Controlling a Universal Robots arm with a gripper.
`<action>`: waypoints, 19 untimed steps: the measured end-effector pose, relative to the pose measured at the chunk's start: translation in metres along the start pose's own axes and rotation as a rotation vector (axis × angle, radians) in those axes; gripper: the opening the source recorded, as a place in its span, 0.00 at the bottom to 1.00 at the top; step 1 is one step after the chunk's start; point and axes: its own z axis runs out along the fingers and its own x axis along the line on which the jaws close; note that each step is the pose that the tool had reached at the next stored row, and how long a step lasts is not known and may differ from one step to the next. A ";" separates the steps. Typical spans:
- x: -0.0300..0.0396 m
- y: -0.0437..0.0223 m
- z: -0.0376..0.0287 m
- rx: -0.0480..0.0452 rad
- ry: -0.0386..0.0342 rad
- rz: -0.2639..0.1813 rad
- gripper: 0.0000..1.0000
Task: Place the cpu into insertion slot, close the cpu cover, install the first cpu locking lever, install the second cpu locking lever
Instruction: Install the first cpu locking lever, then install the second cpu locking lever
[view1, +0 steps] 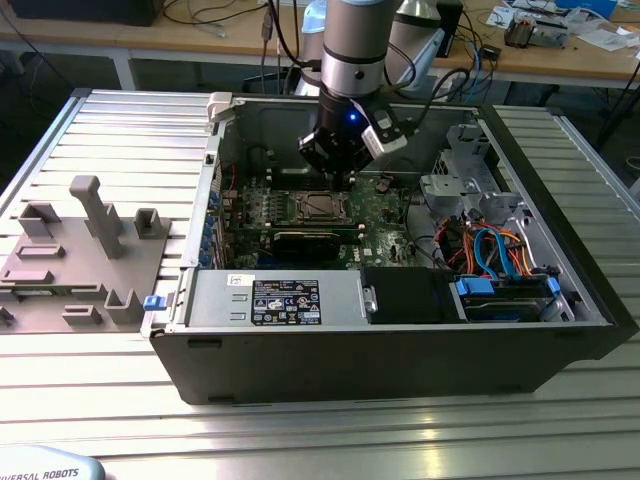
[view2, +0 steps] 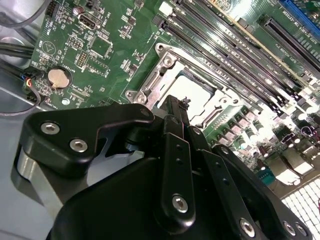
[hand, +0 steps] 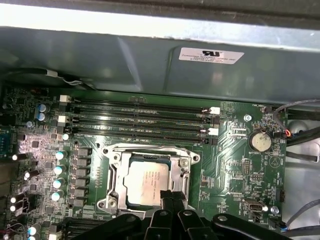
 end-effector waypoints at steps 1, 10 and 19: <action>0.0000 0.0000 -0.0006 0.0001 0.0000 0.000 0.11; 0.0000 -0.0007 -0.0012 0.0001 0.0002 0.000 0.11; 0.0006 -0.0077 -0.0013 -0.0001 0.0000 0.000 0.11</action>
